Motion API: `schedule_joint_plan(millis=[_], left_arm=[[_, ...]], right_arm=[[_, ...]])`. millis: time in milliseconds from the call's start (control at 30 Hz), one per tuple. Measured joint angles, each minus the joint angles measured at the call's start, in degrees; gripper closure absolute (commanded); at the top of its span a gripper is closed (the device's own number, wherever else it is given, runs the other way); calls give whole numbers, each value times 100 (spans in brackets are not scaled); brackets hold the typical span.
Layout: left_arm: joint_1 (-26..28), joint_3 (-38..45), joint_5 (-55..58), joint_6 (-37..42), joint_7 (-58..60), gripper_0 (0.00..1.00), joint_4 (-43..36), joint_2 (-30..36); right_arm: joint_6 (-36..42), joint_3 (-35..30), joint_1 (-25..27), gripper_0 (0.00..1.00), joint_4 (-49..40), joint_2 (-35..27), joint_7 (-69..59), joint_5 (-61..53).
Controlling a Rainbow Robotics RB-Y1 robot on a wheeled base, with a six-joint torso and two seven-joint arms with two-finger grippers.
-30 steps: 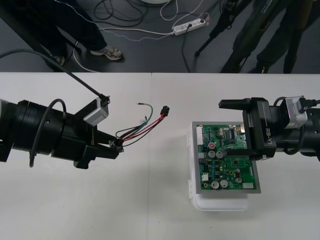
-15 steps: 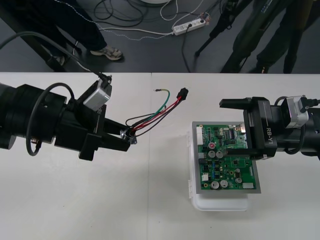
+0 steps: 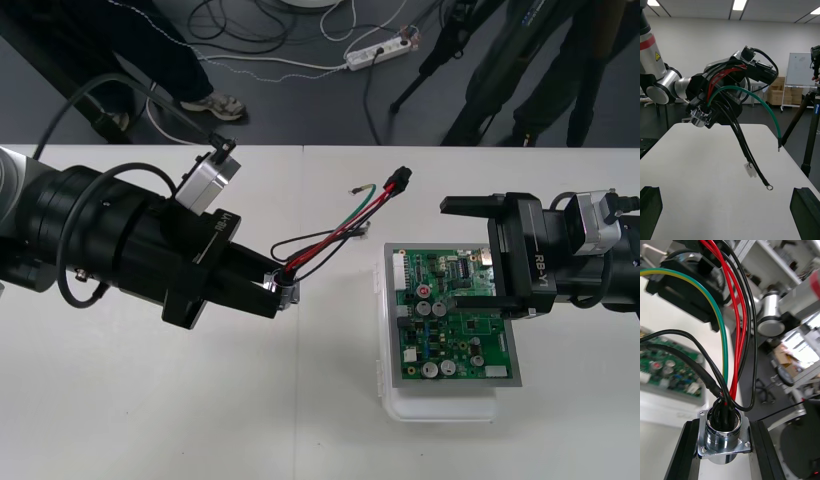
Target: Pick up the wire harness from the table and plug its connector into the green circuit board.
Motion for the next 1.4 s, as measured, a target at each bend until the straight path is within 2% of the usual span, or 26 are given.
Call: schedule_joint_plan(millis=[533, 867, 1400], left_arm=[[-72, -797, 1281, -1, 21, 100, 109, -26], [-72, -1276, 1471, -1, 341, 100, -327, -29], [-72, -1593, 1571, -1, 671, 100, -355, -270]], right_arm=[[0, 0, 0, 0, 0, -9, 0, -101], [0, -1, 17, 0, 1, -252, 0, -392], [0, -86, 195, 0, 1, -721, 0, -623]])
